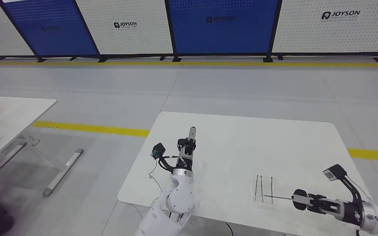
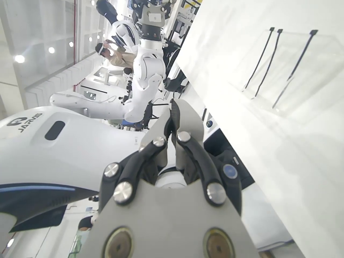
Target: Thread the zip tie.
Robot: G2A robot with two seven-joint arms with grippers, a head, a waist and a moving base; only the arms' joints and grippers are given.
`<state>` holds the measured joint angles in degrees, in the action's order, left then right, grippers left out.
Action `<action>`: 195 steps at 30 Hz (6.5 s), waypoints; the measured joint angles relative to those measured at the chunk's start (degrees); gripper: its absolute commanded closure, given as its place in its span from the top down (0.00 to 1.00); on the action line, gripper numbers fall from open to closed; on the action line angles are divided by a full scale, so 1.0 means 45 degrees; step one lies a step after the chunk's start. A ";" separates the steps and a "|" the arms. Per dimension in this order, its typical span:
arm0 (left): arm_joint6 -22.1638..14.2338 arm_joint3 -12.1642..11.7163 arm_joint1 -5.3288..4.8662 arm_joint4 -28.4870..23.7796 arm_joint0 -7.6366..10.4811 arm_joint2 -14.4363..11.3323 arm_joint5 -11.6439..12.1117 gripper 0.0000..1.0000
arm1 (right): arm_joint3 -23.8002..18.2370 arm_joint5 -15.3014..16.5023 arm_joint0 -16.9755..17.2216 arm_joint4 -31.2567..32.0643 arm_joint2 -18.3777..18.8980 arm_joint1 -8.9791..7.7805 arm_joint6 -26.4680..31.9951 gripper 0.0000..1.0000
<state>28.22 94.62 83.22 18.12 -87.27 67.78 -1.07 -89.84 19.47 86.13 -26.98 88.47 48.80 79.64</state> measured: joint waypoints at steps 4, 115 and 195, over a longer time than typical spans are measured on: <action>0.0000 0.0000 0.0000 0.0000 0.0000 0.0000 0.0000 1.00 | -0.0001 0.0001 0.0000 0.0000 0.0000 0.0000 0.0000 0.00; -1.1752 -0.0425 -0.0955 -0.4857 0.1778 0.0643 -0.0990 1.00 | 0.0977 -0.2044 -0.4420 0.0446 -0.8194 0.2829 -1.1369 0.00; -1.2599 -0.1240 -0.1751 -0.6909 0.2018 0.0199 0.1447 0.00 | 0.1287 -0.1742 -0.4062 0.0183 -0.7746 0.3142 -1.1396 1.00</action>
<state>-28.47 89.04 75.34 -12.97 -78.19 68.67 5.44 -84.04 11.63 67.85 -26.16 53.61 62.94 28.36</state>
